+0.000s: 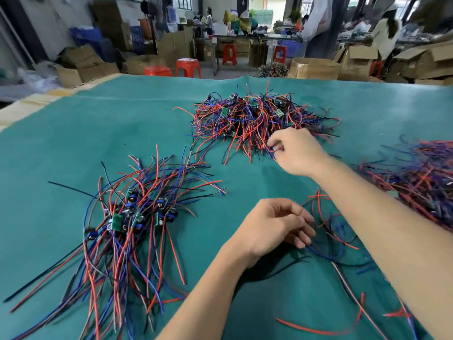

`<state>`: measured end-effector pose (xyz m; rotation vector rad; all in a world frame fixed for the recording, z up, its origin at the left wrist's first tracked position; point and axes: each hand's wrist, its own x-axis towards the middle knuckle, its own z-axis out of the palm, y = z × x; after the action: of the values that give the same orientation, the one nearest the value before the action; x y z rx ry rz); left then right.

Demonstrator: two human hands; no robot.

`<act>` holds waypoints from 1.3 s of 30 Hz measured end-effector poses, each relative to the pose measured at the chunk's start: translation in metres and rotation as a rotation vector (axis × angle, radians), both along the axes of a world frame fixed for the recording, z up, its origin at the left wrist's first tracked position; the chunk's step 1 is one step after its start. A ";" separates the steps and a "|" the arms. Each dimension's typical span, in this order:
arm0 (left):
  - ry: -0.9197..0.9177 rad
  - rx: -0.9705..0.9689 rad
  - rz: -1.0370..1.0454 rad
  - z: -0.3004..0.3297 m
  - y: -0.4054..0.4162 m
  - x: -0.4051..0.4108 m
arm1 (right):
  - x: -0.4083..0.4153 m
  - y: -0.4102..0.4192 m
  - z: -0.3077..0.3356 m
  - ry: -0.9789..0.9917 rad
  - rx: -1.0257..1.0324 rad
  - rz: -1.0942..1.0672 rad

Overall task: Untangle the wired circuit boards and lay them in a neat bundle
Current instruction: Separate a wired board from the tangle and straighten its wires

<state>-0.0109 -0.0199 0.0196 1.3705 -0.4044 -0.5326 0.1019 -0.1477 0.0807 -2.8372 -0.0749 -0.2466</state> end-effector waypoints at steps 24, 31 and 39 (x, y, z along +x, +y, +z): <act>0.327 -0.325 0.302 0.001 -0.001 0.013 | -0.108 -0.030 -0.012 -0.126 0.654 -0.048; 0.331 -0.298 0.342 -0.001 0.000 0.015 | -0.139 -0.010 -0.029 0.180 0.686 0.250; 0.320 -0.332 0.297 0.004 0.006 0.013 | -0.138 -0.019 -0.034 0.223 0.564 0.252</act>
<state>0.0023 -0.0136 0.0234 0.9809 -0.0222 -0.4076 -0.0356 -0.1664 0.0466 -2.2474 -0.2675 0.0946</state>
